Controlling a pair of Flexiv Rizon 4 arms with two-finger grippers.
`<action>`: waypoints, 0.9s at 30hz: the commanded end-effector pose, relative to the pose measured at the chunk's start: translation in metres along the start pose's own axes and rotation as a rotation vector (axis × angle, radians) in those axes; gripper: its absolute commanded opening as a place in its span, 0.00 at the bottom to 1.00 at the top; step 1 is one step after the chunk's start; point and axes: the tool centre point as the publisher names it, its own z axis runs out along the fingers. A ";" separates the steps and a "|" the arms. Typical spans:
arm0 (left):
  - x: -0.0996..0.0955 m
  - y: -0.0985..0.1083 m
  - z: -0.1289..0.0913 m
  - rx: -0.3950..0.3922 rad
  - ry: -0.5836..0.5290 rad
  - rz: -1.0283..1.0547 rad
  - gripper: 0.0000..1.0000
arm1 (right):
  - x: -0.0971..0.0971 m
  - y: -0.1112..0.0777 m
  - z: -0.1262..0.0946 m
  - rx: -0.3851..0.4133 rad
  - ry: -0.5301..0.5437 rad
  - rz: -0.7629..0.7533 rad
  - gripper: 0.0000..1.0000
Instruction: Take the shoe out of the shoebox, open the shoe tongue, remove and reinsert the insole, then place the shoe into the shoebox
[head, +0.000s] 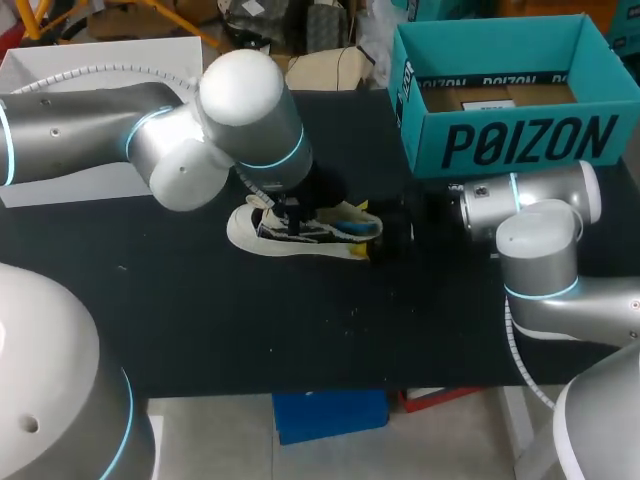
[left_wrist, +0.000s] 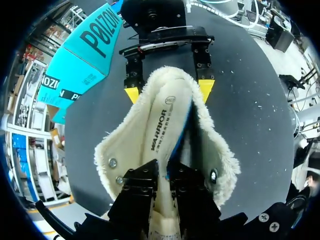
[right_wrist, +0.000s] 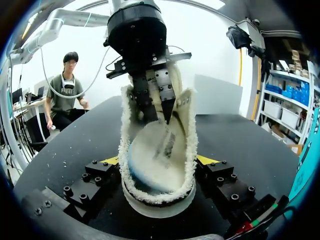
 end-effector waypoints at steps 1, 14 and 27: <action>0.000 0.009 -0.013 0.058 -0.005 -0.001 0.00 | 0.002 -0.003 -0.002 0.002 0.001 0.000 0.00; 0.008 -0.008 -0.017 0.177 0.011 0.080 0.00 | 0.002 -0.003 -0.002 0.002 0.001 0.000 0.00; 0.006 -0.025 -0.011 0.239 0.037 0.154 0.64 | 0.002 -0.003 -0.002 0.002 0.001 0.000 0.00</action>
